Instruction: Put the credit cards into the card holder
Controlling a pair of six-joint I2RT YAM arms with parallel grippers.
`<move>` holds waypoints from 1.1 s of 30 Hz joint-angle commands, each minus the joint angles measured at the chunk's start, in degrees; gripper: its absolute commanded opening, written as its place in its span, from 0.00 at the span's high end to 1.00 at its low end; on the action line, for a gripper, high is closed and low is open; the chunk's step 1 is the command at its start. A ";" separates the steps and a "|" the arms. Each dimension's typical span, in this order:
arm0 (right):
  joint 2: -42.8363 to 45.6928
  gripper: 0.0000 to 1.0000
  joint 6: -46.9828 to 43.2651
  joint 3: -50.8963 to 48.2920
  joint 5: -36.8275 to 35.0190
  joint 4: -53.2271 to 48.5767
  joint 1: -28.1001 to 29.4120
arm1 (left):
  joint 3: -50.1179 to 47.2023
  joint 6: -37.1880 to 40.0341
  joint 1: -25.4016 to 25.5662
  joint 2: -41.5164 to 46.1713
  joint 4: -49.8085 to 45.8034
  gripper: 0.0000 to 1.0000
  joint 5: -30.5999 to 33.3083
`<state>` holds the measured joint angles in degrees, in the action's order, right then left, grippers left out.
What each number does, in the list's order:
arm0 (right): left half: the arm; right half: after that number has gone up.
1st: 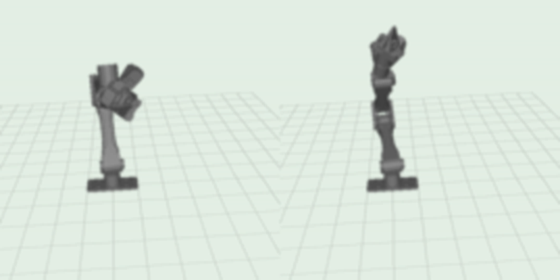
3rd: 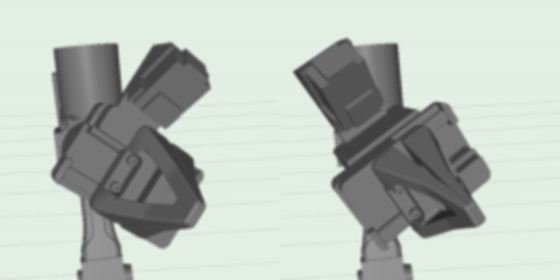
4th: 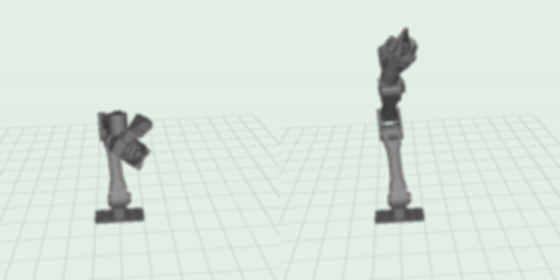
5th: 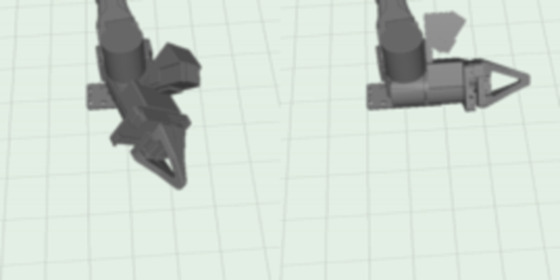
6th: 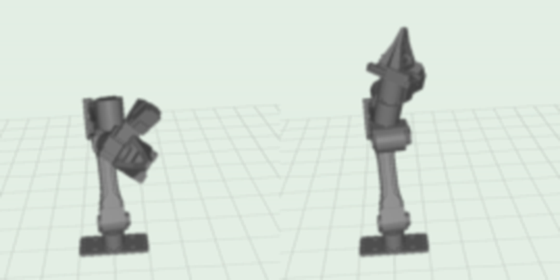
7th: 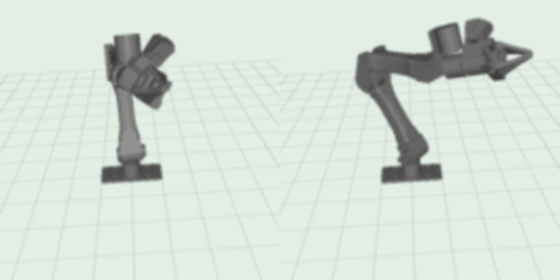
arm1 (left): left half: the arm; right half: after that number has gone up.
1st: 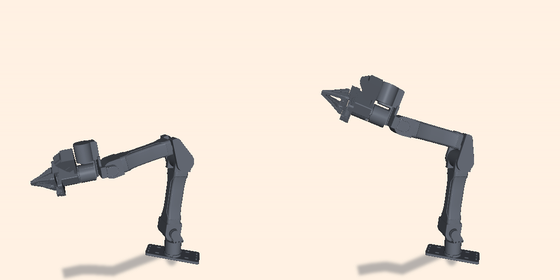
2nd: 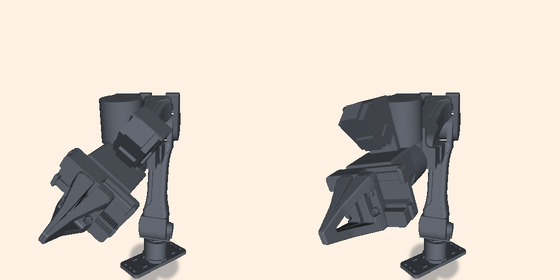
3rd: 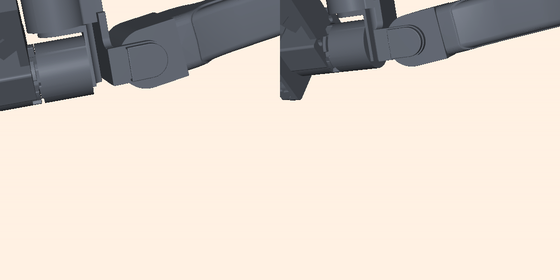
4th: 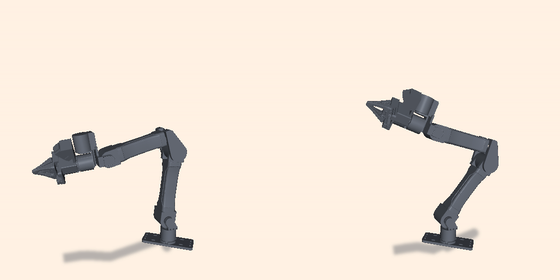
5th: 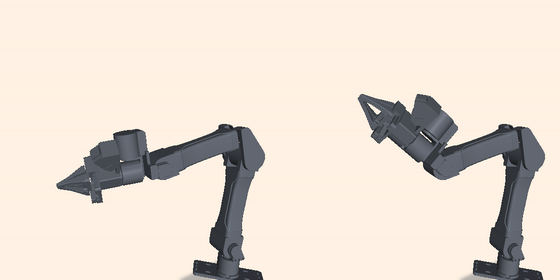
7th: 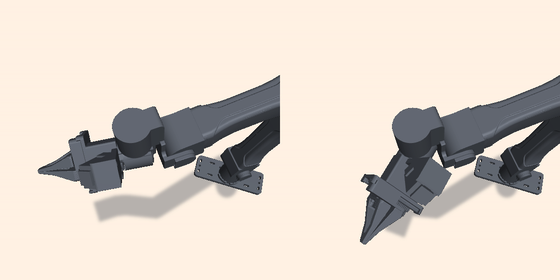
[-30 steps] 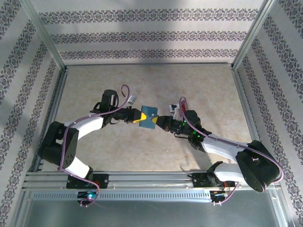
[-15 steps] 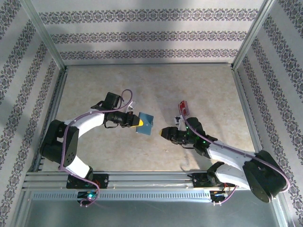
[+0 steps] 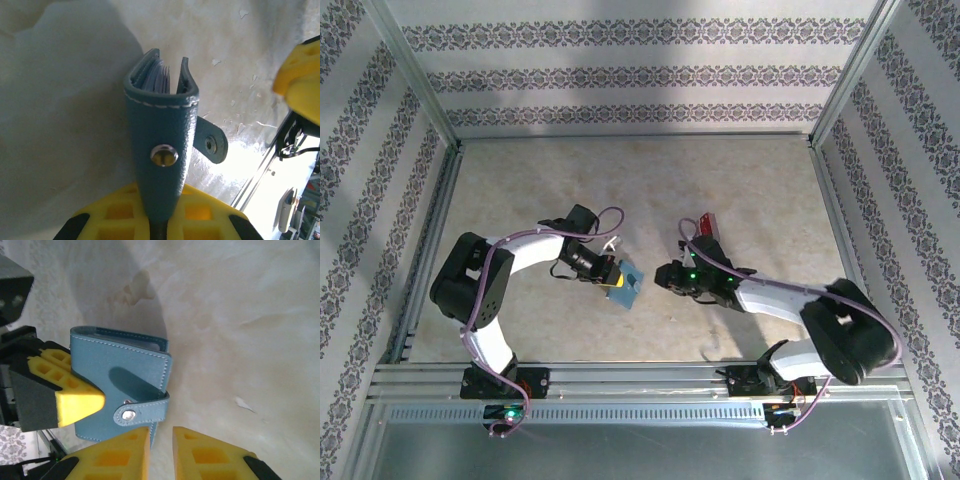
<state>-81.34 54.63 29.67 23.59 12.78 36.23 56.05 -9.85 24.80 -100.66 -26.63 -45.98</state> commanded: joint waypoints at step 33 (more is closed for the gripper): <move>-12.53 0.81 -2.51 9.62 -1.88 -1.12 6.80 | 1.91 -1.75 1.35 -1.97 -1.37 1.00 6.22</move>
<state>-94.87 53.56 38.87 23.31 14.35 42.26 57.98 -11.16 25.54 -101.80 -27.51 -44.29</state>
